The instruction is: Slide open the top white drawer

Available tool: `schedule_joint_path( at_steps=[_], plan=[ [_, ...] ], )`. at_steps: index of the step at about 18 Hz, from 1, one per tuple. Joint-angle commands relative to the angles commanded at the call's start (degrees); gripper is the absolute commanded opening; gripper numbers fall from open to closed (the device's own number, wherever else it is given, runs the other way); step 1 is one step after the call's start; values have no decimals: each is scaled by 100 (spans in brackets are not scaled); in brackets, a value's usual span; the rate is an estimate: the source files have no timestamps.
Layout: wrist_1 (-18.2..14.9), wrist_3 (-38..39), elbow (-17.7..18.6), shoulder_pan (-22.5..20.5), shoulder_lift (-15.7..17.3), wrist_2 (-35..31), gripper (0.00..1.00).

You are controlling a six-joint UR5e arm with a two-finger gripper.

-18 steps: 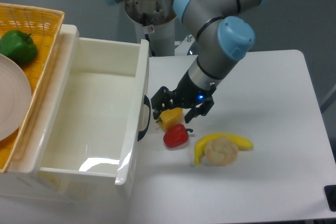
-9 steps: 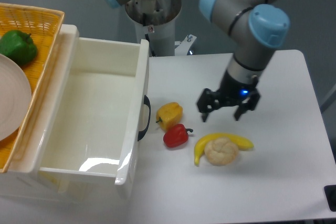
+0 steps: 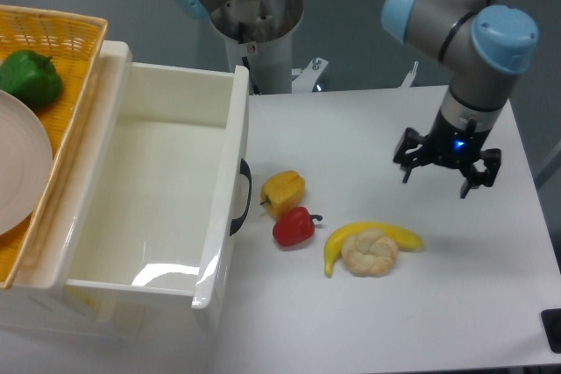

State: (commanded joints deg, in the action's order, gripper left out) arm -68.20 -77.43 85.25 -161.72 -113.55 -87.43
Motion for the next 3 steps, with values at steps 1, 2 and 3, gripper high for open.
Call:
schedule_joint_path(
  at_steps=[1,2,3],
  plan=[
    [9,-1,0,9,-61,-185,100],
    [9,-1,-17,9,-114,-308,100],
    [9,-1,-35,9,-158,-336,100]
  ],
)
